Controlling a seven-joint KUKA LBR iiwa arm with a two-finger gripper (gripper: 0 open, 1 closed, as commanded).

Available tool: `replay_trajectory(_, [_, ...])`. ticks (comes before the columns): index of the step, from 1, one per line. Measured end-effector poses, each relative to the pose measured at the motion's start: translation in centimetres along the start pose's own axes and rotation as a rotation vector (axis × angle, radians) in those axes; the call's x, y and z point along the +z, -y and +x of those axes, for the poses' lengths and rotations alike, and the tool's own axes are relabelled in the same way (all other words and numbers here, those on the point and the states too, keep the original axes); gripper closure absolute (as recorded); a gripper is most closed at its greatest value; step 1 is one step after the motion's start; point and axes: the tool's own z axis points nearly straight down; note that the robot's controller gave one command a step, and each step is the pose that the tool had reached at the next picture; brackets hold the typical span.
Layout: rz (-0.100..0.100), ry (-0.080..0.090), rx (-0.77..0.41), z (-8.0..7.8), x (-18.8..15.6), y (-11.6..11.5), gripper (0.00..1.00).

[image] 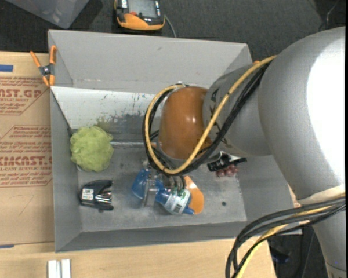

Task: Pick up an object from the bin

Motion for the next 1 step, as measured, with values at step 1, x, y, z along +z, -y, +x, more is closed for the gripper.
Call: replay_trajectory(1, [-0.003,0.009,0.0,-0.27,-4.58,-0.08,1.0])
